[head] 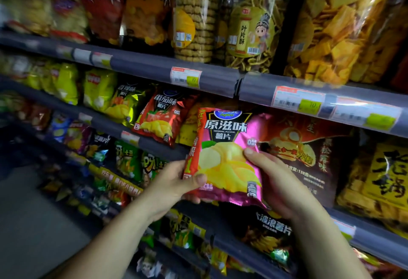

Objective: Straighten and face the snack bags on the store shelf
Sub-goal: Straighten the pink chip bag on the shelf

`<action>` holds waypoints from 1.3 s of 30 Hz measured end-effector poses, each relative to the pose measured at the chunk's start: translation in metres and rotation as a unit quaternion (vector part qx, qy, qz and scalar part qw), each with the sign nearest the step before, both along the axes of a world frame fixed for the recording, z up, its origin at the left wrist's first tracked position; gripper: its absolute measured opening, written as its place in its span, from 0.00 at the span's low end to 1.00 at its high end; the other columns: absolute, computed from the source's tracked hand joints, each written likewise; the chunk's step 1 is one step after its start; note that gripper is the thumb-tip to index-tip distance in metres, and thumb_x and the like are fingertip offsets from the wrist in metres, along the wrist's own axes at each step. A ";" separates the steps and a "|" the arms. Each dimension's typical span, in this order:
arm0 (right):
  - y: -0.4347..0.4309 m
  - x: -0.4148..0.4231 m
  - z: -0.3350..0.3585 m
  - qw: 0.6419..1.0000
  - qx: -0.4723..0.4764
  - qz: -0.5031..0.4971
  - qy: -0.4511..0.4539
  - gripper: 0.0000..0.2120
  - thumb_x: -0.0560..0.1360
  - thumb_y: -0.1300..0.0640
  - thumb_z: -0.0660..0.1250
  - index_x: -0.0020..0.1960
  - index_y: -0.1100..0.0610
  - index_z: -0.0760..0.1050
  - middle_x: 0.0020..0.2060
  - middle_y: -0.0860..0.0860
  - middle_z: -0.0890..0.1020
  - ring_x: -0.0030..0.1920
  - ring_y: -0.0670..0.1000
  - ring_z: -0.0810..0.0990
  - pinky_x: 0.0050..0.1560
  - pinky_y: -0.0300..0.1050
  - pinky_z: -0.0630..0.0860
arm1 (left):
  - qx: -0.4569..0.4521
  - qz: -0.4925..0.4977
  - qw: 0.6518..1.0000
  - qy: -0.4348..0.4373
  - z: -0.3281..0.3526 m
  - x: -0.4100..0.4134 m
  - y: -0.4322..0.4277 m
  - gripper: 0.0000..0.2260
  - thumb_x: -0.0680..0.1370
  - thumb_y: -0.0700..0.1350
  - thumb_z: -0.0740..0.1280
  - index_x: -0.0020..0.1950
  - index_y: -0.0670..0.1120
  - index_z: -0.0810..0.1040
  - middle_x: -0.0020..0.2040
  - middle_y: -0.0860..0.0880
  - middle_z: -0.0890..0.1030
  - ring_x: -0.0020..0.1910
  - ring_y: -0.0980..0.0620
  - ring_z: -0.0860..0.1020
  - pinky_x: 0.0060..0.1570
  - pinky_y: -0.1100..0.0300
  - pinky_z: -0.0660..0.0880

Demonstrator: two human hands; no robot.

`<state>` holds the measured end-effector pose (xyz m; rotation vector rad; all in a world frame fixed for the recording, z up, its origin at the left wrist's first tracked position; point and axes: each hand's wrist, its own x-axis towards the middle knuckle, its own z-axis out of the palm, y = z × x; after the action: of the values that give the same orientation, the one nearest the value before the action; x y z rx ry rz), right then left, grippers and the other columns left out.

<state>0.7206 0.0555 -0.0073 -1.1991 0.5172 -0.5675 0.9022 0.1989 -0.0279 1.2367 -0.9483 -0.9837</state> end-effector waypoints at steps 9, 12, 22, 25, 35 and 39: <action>0.005 -0.013 -0.007 0.997 0.003 0.012 -0.080 0.19 0.72 0.59 0.71 0.60 0.64 0.80 0.52 0.61 0.88 0.48 0.57 0.89 0.47 0.49 0.86 | 0.041 0.207 0.975 -0.061 -0.011 -0.022 0.039 0.08 0.72 0.39 0.74 0.49 0.38 0.83 0.36 0.41 0.86 0.30 0.48 0.83 0.27 0.64 0.78; 0.007 -0.009 -0.016 0.998 -0.002 0.016 -0.068 0.21 0.71 0.58 0.72 0.63 0.63 0.80 0.55 0.61 0.88 0.52 0.58 0.89 0.51 0.50 0.86 | 0.051 0.228 0.969 -0.079 -0.013 -0.021 0.043 0.04 0.74 0.37 0.73 0.45 0.36 0.83 0.36 0.39 0.86 0.31 0.47 0.84 0.27 0.64 0.78; 0.017 -0.003 -0.024 0.992 -0.093 -0.079 -0.037 0.26 0.66 0.62 0.79 0.63 0.61 0.80 0.55 0.59 0.88 0.54 0.61 0.88 0.49 0.50 0.85 | 0.167 0.032 0.978 -0.121 -0.007 0.019 0.041 0.06 0.75 0.40 0.72 0.40 0.41 0.84 0.37 0.42 0.87 0.39 0.45 0.86 0.37 0.62 0.80; 0.025 0.007 -0.017 0.985 -0.130 -0.110 -0.011 0.24 0.64 0.60 0.78 0.60 0.58 0.82 0.53 0.56 0.89 0.52 0.58 0.89 0.48 0.47 0.85 | 0.187 0.008 0.944 -0.270 0.004 0.056 0.038 0.08 0.80 0.43 0.67 0.50 0.50 0.86 0.47 0.55 0.88 0.48 0.58 0.85 0.50 0.63 0.81; 0.073 0.079 -0.008 0.983 -0.170 -0.064 0.034 0.26 0.67 0.65 0.80 0.64 0.56 0.80 0.56 0.54 0.89 0.55 0.56 0.88 0.50 0.43 0.84 | -0.064 0.049 0.994 -0.080 0.041 0.075 0.007 0.25 0.65 0.42 0.81 0.60 0.50 0.79 0.51 0.52 0.88 0.50 0.54 0.86 0.51 0.57 0.80; 0.081 0.088 -0.006 0.980 -0.174 -0.075 0.061 0.25 0.63 0.62 0.81 0.58 0.50 0.84 0.53 0.53 0.89 0.54 0.55 0.89 0.50 0.45 0.84 | -0.101 0.046 0.994 -0.008 0.041 0.108 0.004 0.16 0.66 0.45 0.79 0.52 0.47 0.84 0.49 0.48 0.88 0.49 0.49 0.87 0.48 0.55 0.80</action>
<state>0.8088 0.1366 -0.0129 -1.5439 0.6344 -0.7378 1.0103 0.2027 0.0135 1.1092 -0.9698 -0.7873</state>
